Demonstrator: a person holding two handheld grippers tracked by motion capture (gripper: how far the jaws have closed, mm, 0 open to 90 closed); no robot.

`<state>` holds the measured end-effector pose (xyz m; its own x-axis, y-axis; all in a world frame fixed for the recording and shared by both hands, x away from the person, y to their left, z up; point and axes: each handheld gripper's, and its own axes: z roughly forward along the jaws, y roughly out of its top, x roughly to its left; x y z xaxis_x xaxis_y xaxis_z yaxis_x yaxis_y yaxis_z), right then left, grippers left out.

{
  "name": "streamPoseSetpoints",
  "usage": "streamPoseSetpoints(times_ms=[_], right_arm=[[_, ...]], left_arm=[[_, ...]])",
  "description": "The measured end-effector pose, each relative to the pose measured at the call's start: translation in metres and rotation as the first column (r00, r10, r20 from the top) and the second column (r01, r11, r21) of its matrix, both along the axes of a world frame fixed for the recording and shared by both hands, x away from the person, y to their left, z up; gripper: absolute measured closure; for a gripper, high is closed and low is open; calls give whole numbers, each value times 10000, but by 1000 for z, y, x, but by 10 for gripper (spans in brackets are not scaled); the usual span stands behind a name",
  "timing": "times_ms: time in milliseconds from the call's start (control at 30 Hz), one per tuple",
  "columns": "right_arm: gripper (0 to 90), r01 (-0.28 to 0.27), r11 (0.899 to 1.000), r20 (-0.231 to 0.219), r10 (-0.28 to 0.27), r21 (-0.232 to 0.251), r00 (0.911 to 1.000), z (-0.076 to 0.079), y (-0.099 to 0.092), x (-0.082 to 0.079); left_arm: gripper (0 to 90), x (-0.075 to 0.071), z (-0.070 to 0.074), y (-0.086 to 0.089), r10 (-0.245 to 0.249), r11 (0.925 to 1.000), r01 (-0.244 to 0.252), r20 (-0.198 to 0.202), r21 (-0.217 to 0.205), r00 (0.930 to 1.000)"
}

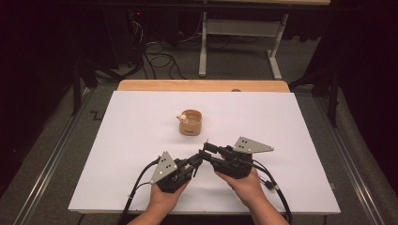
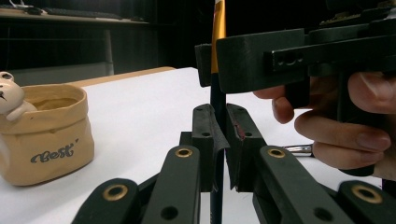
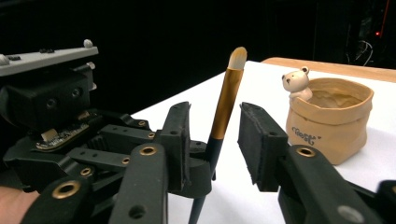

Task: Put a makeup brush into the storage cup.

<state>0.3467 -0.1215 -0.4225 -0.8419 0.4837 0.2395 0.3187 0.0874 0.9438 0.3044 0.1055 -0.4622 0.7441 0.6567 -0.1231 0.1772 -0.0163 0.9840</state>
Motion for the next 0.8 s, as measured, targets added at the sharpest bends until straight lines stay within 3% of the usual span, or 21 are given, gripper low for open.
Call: streamPoseSetpoints(times_ms=[567,800], right_arm=[[769,-50,9980,-357,73,631,9993,-2,-2,3],[851,-121,9973,-226,138,718,9997,-2,-3,2]], left_arm=[[830,1,0,0,32,10000,-32,-2,-61,10000],[830,0,1,0,3,10000,-2,91,-39,10000]])
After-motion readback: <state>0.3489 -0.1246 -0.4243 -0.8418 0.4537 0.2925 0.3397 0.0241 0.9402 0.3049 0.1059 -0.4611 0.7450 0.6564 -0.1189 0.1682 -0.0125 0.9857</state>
